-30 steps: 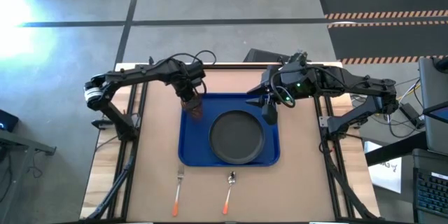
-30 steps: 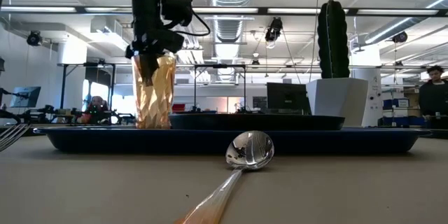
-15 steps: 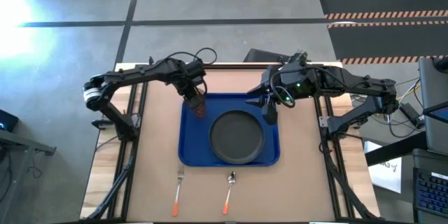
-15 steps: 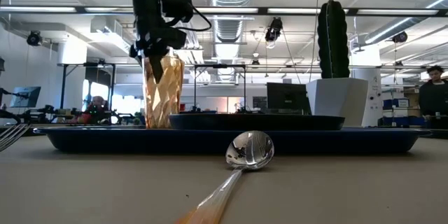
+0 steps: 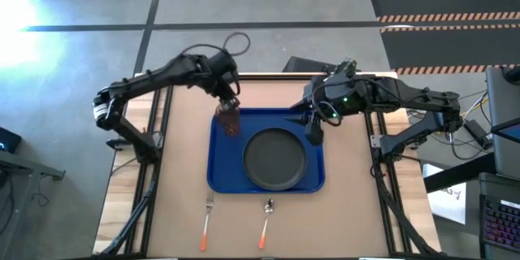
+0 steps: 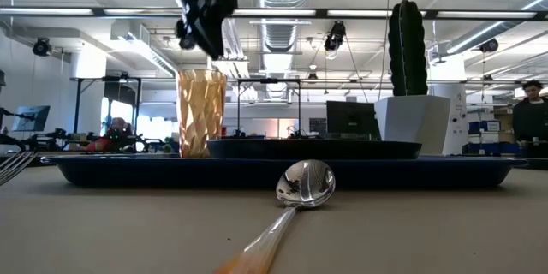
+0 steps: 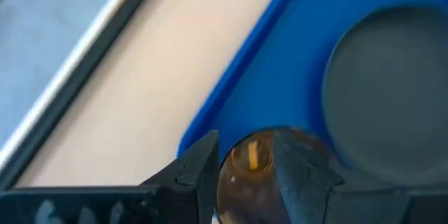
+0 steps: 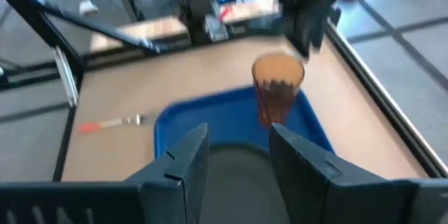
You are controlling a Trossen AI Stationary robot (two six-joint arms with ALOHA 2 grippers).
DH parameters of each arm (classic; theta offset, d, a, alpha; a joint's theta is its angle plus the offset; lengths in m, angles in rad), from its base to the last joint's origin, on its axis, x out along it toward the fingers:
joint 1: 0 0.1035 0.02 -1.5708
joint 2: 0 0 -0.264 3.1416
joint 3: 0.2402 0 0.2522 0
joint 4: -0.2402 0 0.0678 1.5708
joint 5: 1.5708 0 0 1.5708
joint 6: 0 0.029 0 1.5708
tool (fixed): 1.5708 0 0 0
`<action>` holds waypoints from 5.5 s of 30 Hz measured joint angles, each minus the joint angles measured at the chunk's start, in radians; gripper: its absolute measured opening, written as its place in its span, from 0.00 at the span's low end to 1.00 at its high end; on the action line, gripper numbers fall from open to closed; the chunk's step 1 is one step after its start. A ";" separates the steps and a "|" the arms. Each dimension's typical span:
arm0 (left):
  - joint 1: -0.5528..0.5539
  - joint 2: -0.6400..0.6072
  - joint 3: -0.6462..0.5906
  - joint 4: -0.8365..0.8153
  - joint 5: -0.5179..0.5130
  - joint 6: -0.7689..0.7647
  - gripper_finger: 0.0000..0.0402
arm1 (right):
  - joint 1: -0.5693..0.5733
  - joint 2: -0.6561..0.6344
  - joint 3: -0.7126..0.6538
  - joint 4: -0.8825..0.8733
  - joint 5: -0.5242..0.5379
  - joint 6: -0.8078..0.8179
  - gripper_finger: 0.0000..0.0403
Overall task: Pick and place plate/cup/fork/spoon on tray
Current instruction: Put the cup on the blue tray to the top left of the black plate, then adjust the black plate on the blue tray, then put the orange spoon on the blue tray to the right of the black plate
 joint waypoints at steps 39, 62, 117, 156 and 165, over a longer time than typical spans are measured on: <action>-0.027 -0.595 -0.092 0.085 -0.102 0.005 0.29 | 0.085 0.232 -0.568 -0.128 -0.049 0.545 0.02; -0.028 -0.603 -0.092 0.085 -0.110 -0.002 0.29 | 0.088 0.279 -0.623 -0.021 0.079 0.563 0.02; -0.028 -0.602 -0.094 0.084 -0.111 0.004 0.29 | 0.105 0.270 -0.700 0.238 0.264 0.759 0.02; -0.027 -0.642 -0.094 0.006 -0.111 0.081 0.29 | 0.334 0.304 -0.122 0.283 -0.040 0.935 0.13; -0.027 -0.673 -0.094 -0.043 -0.111 0.113 0.29 | 0.449 0.561 0.077 0.283 -0.028 1.183 0.31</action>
